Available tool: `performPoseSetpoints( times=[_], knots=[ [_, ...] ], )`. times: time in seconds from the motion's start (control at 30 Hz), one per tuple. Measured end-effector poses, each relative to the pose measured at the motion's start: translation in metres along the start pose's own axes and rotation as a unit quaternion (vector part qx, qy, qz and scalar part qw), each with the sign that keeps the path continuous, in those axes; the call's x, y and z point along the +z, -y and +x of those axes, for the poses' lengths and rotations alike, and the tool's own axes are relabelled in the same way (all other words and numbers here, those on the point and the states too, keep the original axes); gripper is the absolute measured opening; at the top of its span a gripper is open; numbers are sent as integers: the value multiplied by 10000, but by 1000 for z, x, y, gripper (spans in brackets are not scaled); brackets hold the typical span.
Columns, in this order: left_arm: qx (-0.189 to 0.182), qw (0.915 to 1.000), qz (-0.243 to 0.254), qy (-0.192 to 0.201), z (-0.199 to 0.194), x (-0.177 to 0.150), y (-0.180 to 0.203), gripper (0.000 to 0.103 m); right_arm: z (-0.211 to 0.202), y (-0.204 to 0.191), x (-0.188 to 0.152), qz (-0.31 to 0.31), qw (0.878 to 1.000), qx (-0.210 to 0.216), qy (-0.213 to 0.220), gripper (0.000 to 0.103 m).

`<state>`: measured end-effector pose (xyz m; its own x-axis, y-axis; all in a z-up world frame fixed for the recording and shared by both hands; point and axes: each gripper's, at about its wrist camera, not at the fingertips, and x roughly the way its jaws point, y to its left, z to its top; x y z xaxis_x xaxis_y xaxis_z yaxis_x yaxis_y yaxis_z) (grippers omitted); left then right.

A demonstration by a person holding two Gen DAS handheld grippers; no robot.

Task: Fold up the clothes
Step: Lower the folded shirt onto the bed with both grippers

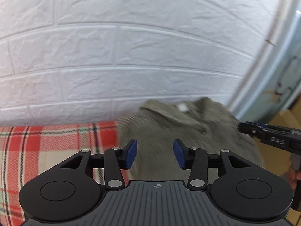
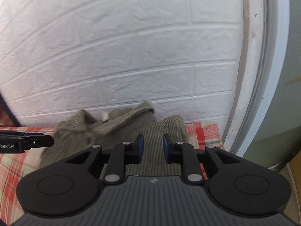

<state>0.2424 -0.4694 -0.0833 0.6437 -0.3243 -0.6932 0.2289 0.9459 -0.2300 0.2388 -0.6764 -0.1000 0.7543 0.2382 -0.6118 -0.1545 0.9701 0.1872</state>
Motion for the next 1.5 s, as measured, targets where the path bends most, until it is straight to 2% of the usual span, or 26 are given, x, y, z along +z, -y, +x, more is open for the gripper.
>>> performPoseSetpoints(
  times=[0.07, 0.17, 0.27, 0.33, 0.4, 0.5, 0.6, 0.73, 0.83, 0.93, 1.1, 1.2, 1.33, 1.43, 1.5],
  knots=[
    [-150, 9997, 152, -137, -6, -19, 14, 59, -12, -9, -18, -173, 9998, -79, -14, 25],
    [-119, 9988, 305, -365, 0, -48, 28, 59, -25, -21, -46, -454, 9985, -313, 29, 25],
    [-25, 9980, 354, -515, 14, -69, 30, 60, -15, -26, -74, -691, 9961, -499, -250, 25],
    [19, 9978, 465, -473, 20, -76, 31, 61, -12, -23, -87, -719, 9961, -475, -179, 25],
    [42, 9974, 521, -491, 20, -74, 33, 62, -13, -21, -84, -633, 9969, -425, -204, 25],
    [-106, 9985, 333, -423, 1, -58, 30, 63, -29, -19, -59, -455, 9985, -264, -174, 25],
    [-312, 9994, 159, 78, -19, -26, 26, 64, -38, -27, -18, -567, 9982, 20, 203, 25],
    [-661, 9964, -218, 487, -13, 20, 24, 63, -22, -38, 33, -584, 9963, 376, 502, 25],
    [-732, 9947, -482, 546, 7, 42, 19, 64, 2, -47, 53, -684, 9950, 560, 457, 25],
    [-734, 9942, -740, 261, 37, 43, 12, 64, 24, -52, 46, -760, 9951, 595, 212, 25],
    [-558, 9943, -897, -166, 71, 2, -1, 64, 38, -37, 11, -582, 9973, 405, -186, 25],
    [-514, 9956, -769, -112, 77, -12, 0, 64, 41, -31, -2, -482, 9980, 348, -230, 25],
    [-449, 9977, -508, -91, 86, -11, 6, 66, 46, -34, -6, -446, 9985, 274, -188, 25],
    [-374, 9979, -522, -85, 72, -2, 8, 66, 35, -35, 1, -335, 9990, 287, -99, 25],
    [-181, 9993, -306, 103, 47, 0, 13, 67, 13, -37, 3, -399, 9988, 270, 89, 26]
  ],
)
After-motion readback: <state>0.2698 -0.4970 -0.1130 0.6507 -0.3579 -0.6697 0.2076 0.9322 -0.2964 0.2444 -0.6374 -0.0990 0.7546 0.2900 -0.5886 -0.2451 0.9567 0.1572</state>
